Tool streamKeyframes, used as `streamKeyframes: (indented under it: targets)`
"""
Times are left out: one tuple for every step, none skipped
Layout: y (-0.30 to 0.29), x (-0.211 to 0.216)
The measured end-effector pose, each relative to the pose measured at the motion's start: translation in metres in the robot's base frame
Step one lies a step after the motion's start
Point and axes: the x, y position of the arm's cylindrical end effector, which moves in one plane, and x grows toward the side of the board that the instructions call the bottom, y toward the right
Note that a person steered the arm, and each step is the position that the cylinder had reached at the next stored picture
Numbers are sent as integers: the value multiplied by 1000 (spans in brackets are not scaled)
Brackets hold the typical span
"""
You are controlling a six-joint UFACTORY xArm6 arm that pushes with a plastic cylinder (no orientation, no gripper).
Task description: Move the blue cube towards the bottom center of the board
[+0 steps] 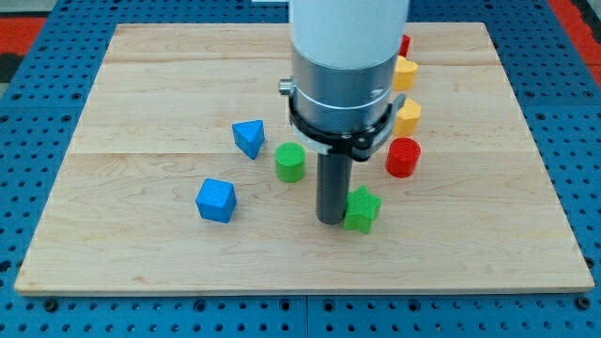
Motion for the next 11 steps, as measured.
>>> streamKeyframes:
  targets:
    - [23,0]
    - [36,0]
    - [7,-16]
    - [-21,-34]
    - [-53,-38]
    - [-88,-48]
    - [-143,-50]
    - [-163,-40]
    - [-152,-29]
    - [-144,-11]
    - [-149,8]
